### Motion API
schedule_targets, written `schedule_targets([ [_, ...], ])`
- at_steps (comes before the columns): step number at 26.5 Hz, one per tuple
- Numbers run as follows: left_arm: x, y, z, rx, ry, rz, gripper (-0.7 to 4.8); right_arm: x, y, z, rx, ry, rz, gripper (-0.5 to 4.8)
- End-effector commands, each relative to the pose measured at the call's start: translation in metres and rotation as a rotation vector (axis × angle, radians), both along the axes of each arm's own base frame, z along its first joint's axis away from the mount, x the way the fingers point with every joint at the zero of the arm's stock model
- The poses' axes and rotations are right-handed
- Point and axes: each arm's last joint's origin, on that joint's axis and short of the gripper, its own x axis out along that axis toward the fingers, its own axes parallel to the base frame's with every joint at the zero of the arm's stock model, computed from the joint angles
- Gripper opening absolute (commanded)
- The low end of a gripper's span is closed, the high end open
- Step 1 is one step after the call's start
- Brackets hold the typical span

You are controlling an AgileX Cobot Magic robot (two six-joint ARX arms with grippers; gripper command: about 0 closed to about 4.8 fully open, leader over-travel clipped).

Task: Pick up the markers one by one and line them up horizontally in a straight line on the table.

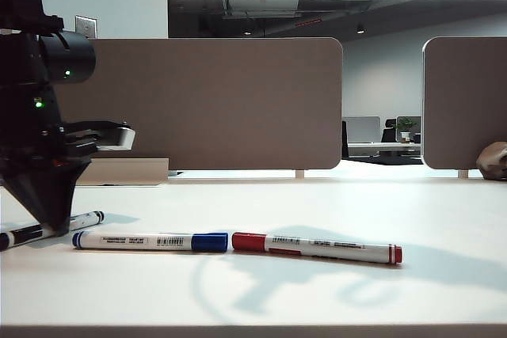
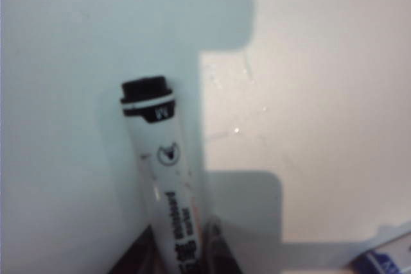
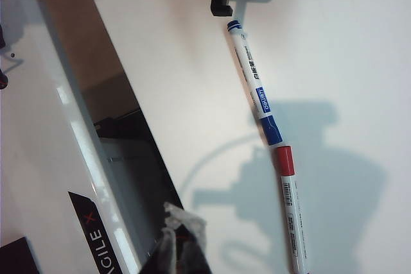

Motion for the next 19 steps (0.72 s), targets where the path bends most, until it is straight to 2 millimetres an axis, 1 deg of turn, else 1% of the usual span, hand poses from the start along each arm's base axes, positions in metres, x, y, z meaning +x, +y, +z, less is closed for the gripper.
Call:
schedule_targets([
  [1, -0.010, 0.005, -0.004, 0.062, 0.073, -0.024, 1.11, -0.002, -0.001, 0.004, 0.016, -0.008, 0.007, 0.30],
  [7, -0.015, 0.014, 0.014, 0.087, 0.020, -0.038, 1.11, -0.002, -0.001, 0.004, 0.016, -0.008, 0.008, 0.30],
  [9, -0.015, 0.020, 0.021, 0.082, -0.006, -0.017, 1.11, -0.002, -0.001, 0.004, 0.018, -0.005, 0.010, 0.30],
  [12, -0.015, 0.024, 0.021, 0.077, 0.003, -0.007, 1.10, -0.003, -0.001, 0.004, 0.031, 0.008, 0.018, 0.30],
  [15, -0.015, 0.023, 0.021, 0.023, 0.007, -0.017, 1.11, -0.003, 0.000, 0.004, 0.034, 0.012, 0.020, 0.30],
  [19, -0.012, 0.024, 0.021, 0.029, -0.019, -0.007, 1.15, -0.003, -0.001, 0.004, 0.034, 0.013, 0.020, 0.30],
])
